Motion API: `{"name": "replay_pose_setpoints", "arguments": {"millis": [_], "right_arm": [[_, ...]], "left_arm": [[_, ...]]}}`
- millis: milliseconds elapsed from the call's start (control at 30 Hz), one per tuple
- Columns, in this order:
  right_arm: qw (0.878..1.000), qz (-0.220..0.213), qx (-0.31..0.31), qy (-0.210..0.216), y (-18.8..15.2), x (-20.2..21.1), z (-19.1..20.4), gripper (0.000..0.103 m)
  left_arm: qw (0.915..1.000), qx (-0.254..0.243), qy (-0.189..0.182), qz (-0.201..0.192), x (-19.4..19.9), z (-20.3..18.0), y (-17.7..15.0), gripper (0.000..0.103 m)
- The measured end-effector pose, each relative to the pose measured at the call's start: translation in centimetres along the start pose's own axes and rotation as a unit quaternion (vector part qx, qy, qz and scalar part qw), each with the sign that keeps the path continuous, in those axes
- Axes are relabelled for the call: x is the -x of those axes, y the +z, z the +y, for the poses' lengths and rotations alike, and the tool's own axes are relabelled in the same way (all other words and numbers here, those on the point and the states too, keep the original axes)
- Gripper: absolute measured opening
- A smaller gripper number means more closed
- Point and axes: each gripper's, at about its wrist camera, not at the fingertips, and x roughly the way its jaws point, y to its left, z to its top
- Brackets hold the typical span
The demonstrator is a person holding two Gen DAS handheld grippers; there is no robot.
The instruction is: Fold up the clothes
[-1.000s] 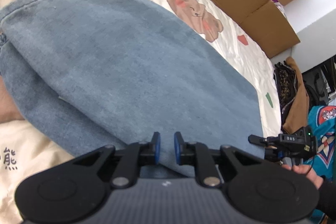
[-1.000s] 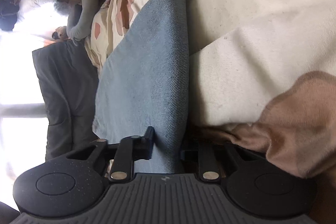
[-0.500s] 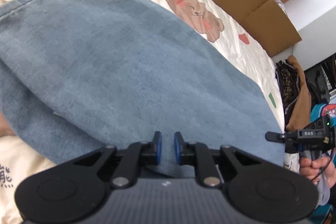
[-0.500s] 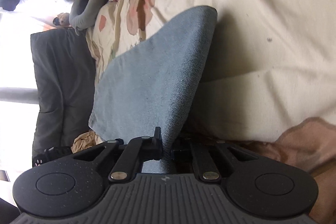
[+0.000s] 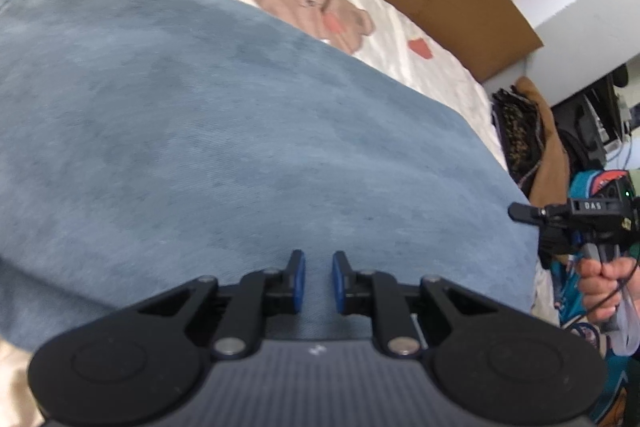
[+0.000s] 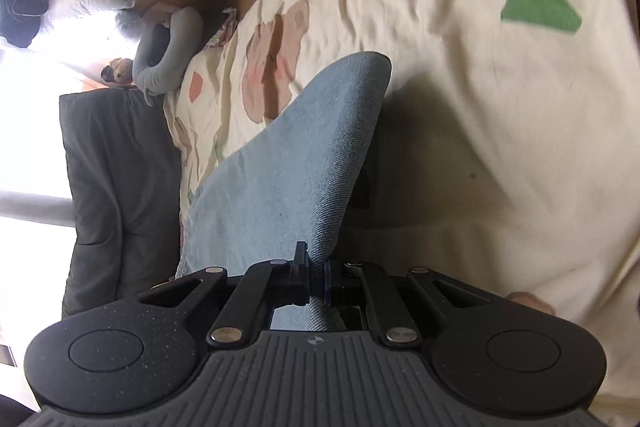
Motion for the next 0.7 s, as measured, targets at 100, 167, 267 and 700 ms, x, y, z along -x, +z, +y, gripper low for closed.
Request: {"name": "replay_pose_setpoints", "arguments": {"millis": [100,167,267,700], "right_arm": [[1.000,-0.009,0.007,-0.001,0.6,1.2,0.4,0.004],[1.000,-0.019,0.005,-0.003,0.9,2.0,0.4,0.004],[1.000,-0.022,0.004,-0.008,1.2,2.8,0.1,0.004],[0.999,-0.001,-0.039,-0.033,0.4,1.9,-6.6,0.014]], "left_arm": [[0.9999,-0.008,-0.015,0.003,-0.7,-1.1,-0.1,0.015],[0.9996,-0.009,-0.025,0.006,-1.0,-1.7,-0.1,0.015],[0.9992,-0.013,-0.036,0.011,-1.4,-2.4,-0.2,0.015],[0.9989,-0.016,-0.043,0.008,-1.7,-2.9,0.6,0.015]]}}
